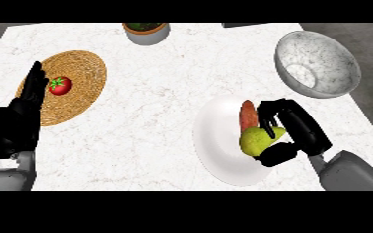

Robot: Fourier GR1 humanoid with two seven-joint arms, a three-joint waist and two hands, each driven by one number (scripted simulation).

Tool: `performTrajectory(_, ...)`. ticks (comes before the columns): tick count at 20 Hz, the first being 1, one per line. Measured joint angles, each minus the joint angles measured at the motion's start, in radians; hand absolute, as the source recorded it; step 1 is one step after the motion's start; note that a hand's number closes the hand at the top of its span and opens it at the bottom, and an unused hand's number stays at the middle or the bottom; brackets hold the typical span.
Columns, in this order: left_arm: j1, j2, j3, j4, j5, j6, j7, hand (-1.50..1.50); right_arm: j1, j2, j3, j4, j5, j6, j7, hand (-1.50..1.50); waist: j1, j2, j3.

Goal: Pick the pear from the plate and place it in the bowl

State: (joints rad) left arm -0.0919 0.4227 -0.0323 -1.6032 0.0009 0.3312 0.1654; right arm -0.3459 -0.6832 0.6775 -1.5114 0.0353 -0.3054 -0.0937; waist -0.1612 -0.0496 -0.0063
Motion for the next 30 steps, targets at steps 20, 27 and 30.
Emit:
performTrajectory(20,-0.122,-0.068,-0.054,0.016,-0.036,-0.077,-0.002,0.0,0.148,-0.189,-0.568,0.042,-0.167,-0.034,-0.01,1.5,0.164,0.052,0.007)
performTrajectory(27,-0.147,-0.089,-0.06,0.02,-0.049,-0.087,0.008,0.0,-0.024,-0.149,-0.58,0.434,0.001,-0.077,-0.165,1.5,0.19,0.058,0.008)
performTrajectory(30,-0.137,-0.099,-0.063,0.03,-0.056,-0.091,-0.015,0.0,-0.107,-0.117,-0.592,0.622,0.054,-0.1,-0.246,1.5,0.197,0.061,0.008)
